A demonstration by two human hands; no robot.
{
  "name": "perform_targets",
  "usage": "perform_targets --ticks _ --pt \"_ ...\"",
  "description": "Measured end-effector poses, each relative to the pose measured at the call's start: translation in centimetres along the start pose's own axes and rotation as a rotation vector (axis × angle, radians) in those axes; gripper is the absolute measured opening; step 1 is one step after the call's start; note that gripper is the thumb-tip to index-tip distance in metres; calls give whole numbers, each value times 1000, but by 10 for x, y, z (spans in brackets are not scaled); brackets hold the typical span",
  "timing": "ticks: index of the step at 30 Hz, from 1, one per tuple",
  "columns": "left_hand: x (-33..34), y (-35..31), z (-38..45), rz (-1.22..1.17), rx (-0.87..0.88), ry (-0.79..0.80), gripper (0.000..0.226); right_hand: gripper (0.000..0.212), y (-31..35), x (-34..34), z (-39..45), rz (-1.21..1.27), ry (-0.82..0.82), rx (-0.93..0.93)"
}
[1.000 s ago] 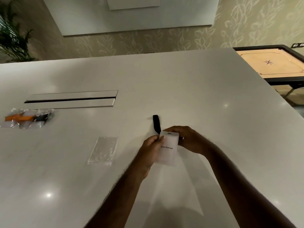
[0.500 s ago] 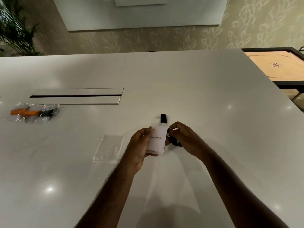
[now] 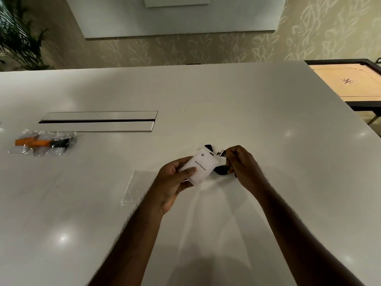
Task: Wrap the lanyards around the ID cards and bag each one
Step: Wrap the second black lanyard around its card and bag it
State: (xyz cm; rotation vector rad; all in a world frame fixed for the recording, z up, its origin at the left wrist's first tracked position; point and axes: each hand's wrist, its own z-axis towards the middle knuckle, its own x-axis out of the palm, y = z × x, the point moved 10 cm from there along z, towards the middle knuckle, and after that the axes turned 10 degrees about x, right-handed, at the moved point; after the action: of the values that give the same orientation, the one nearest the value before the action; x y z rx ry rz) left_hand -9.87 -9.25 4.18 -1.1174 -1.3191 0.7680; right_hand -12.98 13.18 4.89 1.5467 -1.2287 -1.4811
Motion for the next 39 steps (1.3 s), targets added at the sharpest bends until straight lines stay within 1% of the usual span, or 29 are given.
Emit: perform_targets --ticks 2,4,8,10,12,14,17,20,24,26,28,30,33,36,39 --pt "-6 -2 3 -12 6 -43 32 21 -2 0 2 -44 -19 6" --pt "-5 -2 7 -41 4 -36 33 21 -2 -1 3 -82 -45 2" --pt "1 -10 16 -98 37 -2 36 16 2 -8 6 -2 -92 10" --pt "1 -17 23 -125 74 -22 34 16 0 -6 5 53 -78 38" --pt "0 -24 28 -153 105 -39 31 21 0 2 -1 55 -51 47" --pt "-2 -28 31 -159 130 -54 27 25 4 14 -10 29 -30 23" --pt "-5 -28 34 -129 155 -97 26 22 12 37 -23 -3 2 -19" --pt "-9 -27 35 -36 196 -149 29 27 21 60 -35 -41 57 -38" --pt "-16 -37 33 173 295 -191 27 29 36 79 -47 -119 171 -68" --pt "-19 -39 33 287 320 -204 27 27 42 83 -50 -196 239 -75" --pt "-20 -41 33 420 342 -196 27 23 47 84 -51 -214 298 -63" --pt "-17 -45 33 529 378 -177 27 23 51 79 -48 -125 321 -9" --pt "-13 -52 32 614 429 -157 25 25 57 65 -44 119 330 94" --pt "-14 -58 31 691 464 -163 23 27 70 49 -45 245 345 86" --pt "-14 -68 29 792 531 -163 23 29 85 40 -48 264 396 51"
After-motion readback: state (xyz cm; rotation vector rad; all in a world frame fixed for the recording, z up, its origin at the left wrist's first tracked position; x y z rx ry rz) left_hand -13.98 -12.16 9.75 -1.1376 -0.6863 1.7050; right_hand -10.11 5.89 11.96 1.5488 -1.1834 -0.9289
